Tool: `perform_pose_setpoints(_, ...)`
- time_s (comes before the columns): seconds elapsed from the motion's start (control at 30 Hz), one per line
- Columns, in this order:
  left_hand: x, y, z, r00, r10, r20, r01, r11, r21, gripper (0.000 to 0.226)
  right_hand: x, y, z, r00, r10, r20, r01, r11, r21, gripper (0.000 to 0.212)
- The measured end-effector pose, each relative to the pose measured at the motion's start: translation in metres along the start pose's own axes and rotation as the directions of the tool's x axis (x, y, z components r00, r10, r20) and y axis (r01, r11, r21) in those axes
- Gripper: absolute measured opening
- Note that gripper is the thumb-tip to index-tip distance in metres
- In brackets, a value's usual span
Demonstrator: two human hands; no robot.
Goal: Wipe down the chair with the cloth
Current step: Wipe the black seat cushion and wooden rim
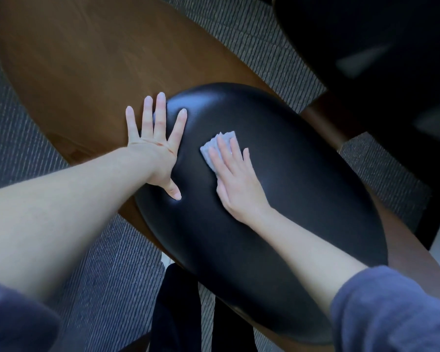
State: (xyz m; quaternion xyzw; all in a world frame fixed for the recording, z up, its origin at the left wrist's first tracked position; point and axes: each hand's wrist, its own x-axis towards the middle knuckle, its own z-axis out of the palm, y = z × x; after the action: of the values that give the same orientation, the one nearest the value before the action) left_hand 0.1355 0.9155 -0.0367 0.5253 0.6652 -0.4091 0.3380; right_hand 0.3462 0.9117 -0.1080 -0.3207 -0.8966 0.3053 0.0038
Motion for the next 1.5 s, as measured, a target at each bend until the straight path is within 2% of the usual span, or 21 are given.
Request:
perform_pose_setpoints(0.07,-0.005,0.001,-0.004,0.999,-0.018,-0.035,0.019,0.999,0.036,0.164,0.016,0.014,-0.004,0.988,0.126,-0.088,-0.128,0.992,-0.011,0.067)
perform_pose_setpoints(0.13,-0.008,0.0,-0.001,0.998,0.02,-0.055,-0.019,1.0,0.002,0.162,0.03,0.011,-0.008,0.926,0.357,-0.127,-0.352,0.934,0.06,0.071)
perform_pose_setpoints(0.2,-0.008,-0.002,0.0,0.997,0.04,-0.068,-0.04,0.999,-0.002,0.163,0.033,-0.007,-0.003,0.891,0.428,-0.148,-0.413,0.903,0.12,0.07)
perform_pose_setpoints(0.37,-0.01,-0.004,0.001,0.992,0.058,-0.108,-0.059,0.998,-0.006,0.165,-0.007,-0.05,0.025,0.974,0.205,-0.1,-0.191,0.973,0.13,0.065)
perform_pose_setpoints(0.57,-0.018,-0.01,0.001,0.976,0.105,-0.191,-0.109,0.994,-0.009,0.161,-0.062,-0.085,0.052,0.995,0.044,-0.085,-0.046,0.999,-0.011,0.066)
perform_pose_setpoints(0.63,-0.024,-0.016,0.001,0.961,0.15,-0.231,-0.159,0.987,-0.022,0.156,-0.07,-0.089,0.056,0.995,-0.084,-0.052,0.08,0.994,-0.078,0.065)
perform_pose_setpoints(0.7,-0.03,-0.022,0.004,0.948,0.188,-0.258,-0.206,0.978,-0.041,0.148,-0.072,-0.088,0.056,0.971,-0.236,0.024,0.237,0.959,-0.153,0.062)
perform_pose_setpoints(0.77,-0.036,-0.026,0.01,0.937,0.207,-0.28,-0.231,0.971,-0.054,0.141,-0.069,-0.083,0.051,0.94,-0.328,0.094,0.341,0.914,-0.222,0.061)
perform_pose_setpoints(0.9,-0.046,-0.027,0.026,0.913,0.23,-0.337,-0.239,0.971,0.014,0.133,-0.072,-0.071,0.041,0.894,-0.39,0.22,0.441,0.852,-0.281,0.063)
perform_pose_setpoints(1.1,-0.059,-0.014,0.043,0.904,0.211,-0.372,-0.199,0.977,0.071,0.13,-0.135,-0.032,0.021,0.768,-0.476,0.428,0.613,0.739,-0.279,0.068)
perform_pose_setpoints(1.2,-0.058,-0.008,0.044,0.909,0.185,-0.373,-0.182,0.982,0.042,0.129,-0.16,-0.015,0.017,0.692,-0.527,0.493,0.694,0.674,-0.254,0.064)
perform_pose_setpoints(1.3,-0.054,-0.003,0.047,0.905,0.159,-0.395,-0.156,0.987,0.04,0.129,-0.152,-0.014,0.018,0.663,-0.578,0.476,0.729,0.644,-0.232,0.06)
perform_pose_setpoints(1.33,-0.052,-0.002,0.048,0.903,0.151,-0.403,-0.147,0.988,0.04,0.129,-0.145,-0.017,0.018,0.677,-0.577,0.457,0.717,0.657,-0.233,0.061)
perform_pose_setpoints(1.4,-0.049,0.0,0.051,0.897,0.14,-0.419,-0.135,0.99,0.042,0.13,-0.127,-0.022,0.019,0.766,-0.511,0.39,0.627,0.73,-0.273,0.066)
perform_pose_setpoints(1.5,-0.047,-0.002,0.049,0.896,0.151,-0.418,-0.14,0.989,0.058,0.133,-0.104,-0.02,0.021,0.943,-0.265,0.2,0.317,0.895,-0.312,0.068)
